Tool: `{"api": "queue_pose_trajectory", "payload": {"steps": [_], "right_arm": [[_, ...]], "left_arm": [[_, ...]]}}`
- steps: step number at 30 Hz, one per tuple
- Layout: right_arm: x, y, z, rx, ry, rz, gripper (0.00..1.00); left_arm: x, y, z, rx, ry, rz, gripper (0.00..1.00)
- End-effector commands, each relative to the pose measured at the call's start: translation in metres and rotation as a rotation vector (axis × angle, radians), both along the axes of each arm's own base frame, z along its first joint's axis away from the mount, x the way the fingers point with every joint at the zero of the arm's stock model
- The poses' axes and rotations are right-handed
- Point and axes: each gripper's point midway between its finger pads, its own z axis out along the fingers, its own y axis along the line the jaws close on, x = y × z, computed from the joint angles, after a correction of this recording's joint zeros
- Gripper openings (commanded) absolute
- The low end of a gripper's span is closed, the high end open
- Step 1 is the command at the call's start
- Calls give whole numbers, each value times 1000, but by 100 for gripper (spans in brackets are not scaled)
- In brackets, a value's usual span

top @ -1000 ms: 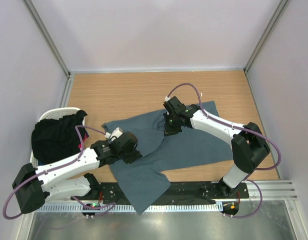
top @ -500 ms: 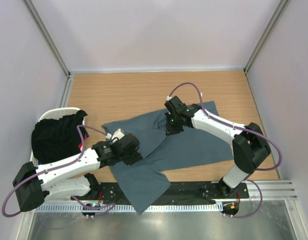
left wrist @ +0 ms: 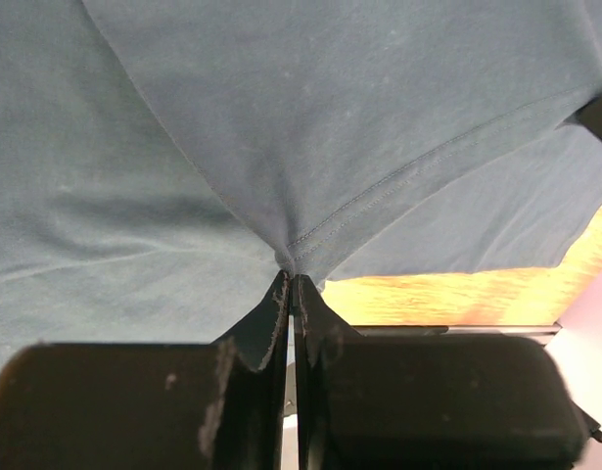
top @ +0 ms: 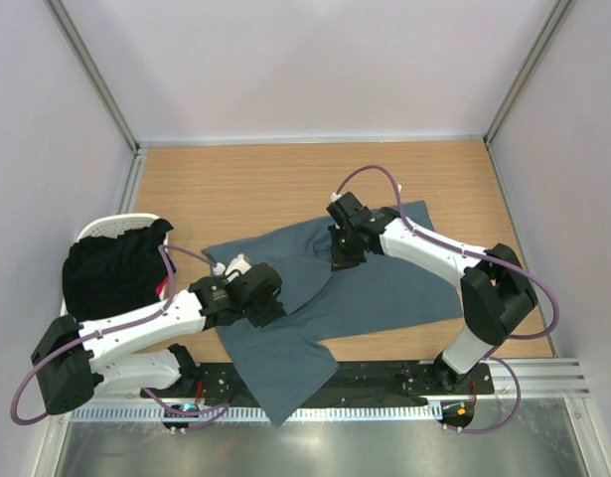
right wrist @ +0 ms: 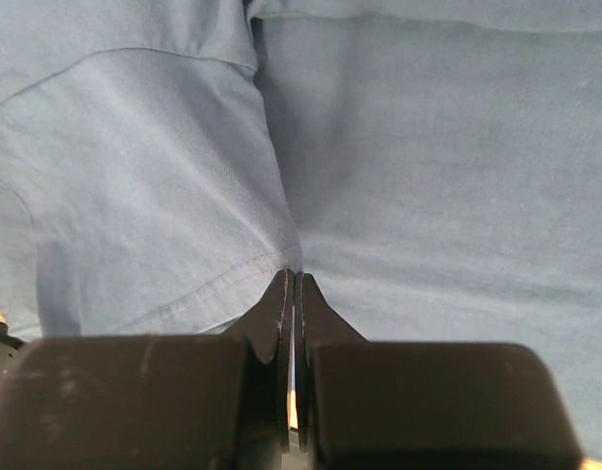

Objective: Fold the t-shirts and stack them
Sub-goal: Fold the tshirt

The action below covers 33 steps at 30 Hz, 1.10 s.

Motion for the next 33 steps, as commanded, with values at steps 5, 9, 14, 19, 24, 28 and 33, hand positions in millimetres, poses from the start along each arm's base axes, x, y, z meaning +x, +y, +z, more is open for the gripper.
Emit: {"api": "queue_pose_trajectory", "payload": {"steps": [5,9,14,19,24,28,33], "right_arm": [[4,-5,1,-27,-22,26,1],[3,-9,0,-63,-10,63,17],[-1,-14,4,-96,6,99,29],[16,-17,27,-139,-53,81,38],[68,0,33,-116,-159,19,38],[116,6,23,-111,-193,-49,37],[157,-9,4,-141,-183,-114,36]], "left_arm": [[10,12,18,-22,-86,57,37],[47,46,36,37,-173,109,62],[125,101,61,70,-229,218,61],[179,128,51,131,-198,176,63],[209,150,22,179,-142,190,60],[212,153,-3,181,-94,188,56],[208,159,-29,190,-37,189,53]]}}
